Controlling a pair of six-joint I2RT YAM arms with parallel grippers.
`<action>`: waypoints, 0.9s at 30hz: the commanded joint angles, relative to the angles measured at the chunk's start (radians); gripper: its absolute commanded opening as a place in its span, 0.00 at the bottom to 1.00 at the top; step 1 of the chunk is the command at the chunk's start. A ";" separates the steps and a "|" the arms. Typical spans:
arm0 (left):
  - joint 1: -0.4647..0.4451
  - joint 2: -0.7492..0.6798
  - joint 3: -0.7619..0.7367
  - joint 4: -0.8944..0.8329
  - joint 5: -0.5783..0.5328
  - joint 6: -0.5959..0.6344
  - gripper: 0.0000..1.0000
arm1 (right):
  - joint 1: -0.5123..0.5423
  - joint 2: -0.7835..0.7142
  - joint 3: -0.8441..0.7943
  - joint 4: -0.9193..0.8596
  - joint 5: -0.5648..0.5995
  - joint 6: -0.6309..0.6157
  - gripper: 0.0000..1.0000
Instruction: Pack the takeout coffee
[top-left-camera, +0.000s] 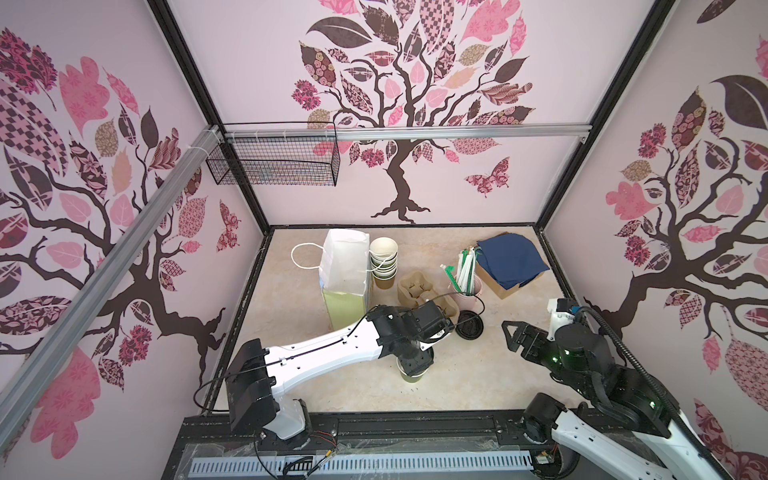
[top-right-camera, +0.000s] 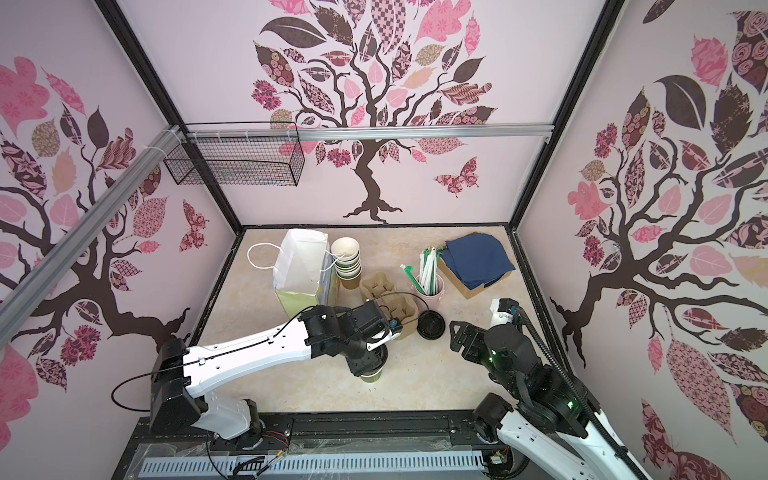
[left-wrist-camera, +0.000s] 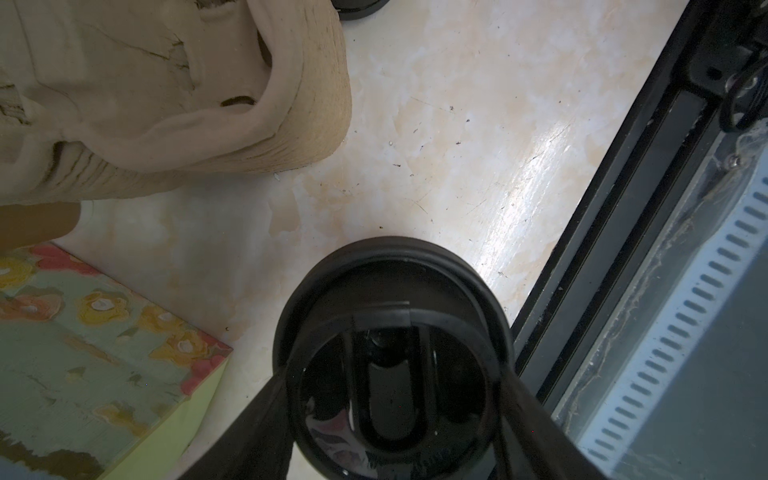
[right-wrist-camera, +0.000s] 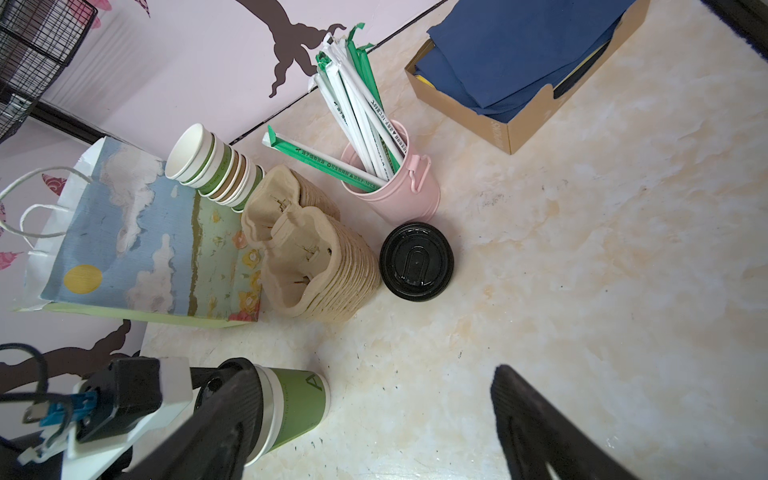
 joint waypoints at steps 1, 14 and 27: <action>0.001 0.010 -0.016 0.004 0.004 -0.013 0.61 | -0.001 0.003 0.033 -0.011 0.012 -0.016 0.90; 0.001 0.026 -0.007 -0.040 -0.004 -0.012 0.61 | 0.000 0.000 0.029 -0.008 0.009 -0.012 0.90; 0.001 0.044 -0.012 -0.040 0.001 -0.011 0.61 | 0.000 0.000 0.028 -0.010 0.006 -0.009 0.90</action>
